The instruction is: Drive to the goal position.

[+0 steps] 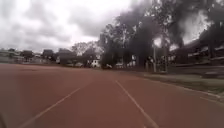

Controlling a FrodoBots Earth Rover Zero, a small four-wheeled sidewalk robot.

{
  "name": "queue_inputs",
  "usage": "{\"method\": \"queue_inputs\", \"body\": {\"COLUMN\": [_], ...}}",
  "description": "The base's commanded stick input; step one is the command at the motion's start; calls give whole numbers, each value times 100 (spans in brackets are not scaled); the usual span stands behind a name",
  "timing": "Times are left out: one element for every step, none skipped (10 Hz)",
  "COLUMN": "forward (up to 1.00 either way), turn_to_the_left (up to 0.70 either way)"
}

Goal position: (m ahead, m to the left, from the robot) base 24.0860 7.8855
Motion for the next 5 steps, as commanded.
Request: {"method": "queue_inputs", "body": {"forward": [70,70,70,70,70], "turn_to_the_left": [0,0,0,0,0]}}
